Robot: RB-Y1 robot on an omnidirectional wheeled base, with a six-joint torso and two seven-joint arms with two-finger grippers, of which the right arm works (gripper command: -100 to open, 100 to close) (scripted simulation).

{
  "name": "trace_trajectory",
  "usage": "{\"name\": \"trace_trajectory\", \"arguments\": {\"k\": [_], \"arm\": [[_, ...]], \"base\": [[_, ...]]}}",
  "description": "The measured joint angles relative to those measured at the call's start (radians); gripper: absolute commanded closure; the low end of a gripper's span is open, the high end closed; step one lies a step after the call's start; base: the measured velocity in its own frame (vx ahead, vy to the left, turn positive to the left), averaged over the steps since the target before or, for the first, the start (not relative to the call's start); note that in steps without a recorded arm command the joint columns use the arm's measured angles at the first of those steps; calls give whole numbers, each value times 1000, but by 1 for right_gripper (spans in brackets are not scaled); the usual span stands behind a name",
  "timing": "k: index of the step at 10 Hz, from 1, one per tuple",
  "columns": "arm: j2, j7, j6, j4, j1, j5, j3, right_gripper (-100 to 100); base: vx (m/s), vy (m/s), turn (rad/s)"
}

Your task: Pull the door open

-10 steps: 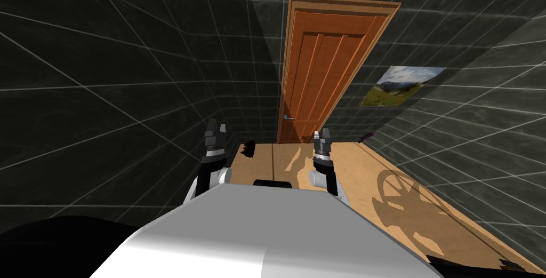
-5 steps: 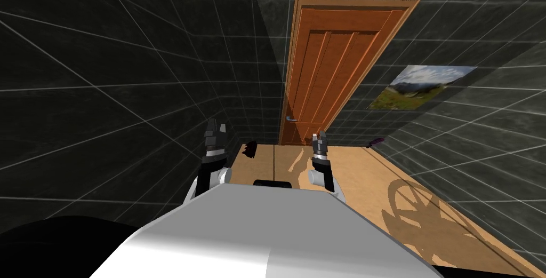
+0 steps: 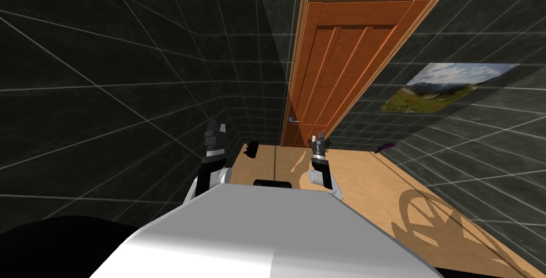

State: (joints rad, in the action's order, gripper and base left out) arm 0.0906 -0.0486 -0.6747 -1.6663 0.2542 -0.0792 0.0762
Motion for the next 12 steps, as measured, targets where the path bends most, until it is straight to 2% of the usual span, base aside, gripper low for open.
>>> {"name": "trace_trajectory", "arguments": {"k": [2, 4, 8, 12], "arm": [[5, 3, -11, 58, -22, -4, 12, -100], [9, 6, -10, 93, -32, -7, 21, -100], [17, 9, -30, 202, -81, -14, 45, -100], [23, 13, -45, 306, -116, -20, 64, -100]], "base": [[57, -19, 75], [46, -20, 84], [55, -23, 86], [55, -19, 93]]}}
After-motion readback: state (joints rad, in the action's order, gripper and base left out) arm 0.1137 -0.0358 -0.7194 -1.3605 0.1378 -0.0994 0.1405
